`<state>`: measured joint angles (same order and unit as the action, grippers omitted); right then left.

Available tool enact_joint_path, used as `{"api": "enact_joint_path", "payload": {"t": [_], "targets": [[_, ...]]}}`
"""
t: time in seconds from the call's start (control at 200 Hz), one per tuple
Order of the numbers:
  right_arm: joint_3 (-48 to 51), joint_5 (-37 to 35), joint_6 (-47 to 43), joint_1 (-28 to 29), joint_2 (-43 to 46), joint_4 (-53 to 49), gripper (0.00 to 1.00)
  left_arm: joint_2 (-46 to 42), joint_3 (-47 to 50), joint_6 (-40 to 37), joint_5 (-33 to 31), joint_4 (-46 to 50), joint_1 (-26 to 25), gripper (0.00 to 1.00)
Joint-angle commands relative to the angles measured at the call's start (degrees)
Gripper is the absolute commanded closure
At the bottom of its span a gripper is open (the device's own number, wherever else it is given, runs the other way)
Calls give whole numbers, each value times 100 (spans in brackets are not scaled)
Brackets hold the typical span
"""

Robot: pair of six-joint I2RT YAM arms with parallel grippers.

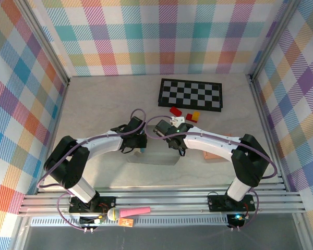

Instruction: Fold the paper box

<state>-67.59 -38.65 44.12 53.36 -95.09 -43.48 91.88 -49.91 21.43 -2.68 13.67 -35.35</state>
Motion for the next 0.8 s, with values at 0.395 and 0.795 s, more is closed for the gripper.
{"api": "enact_joint_path", "payload": {"t": [0.395,0.795], "targets": [[-192,92,-44,7,-190,-64,100,445,-367,1143,-2477,1402,-693,100],[-149,165,-80,7,-209,6,100,495,-443,901,-2477,1142,-854,96]]}}
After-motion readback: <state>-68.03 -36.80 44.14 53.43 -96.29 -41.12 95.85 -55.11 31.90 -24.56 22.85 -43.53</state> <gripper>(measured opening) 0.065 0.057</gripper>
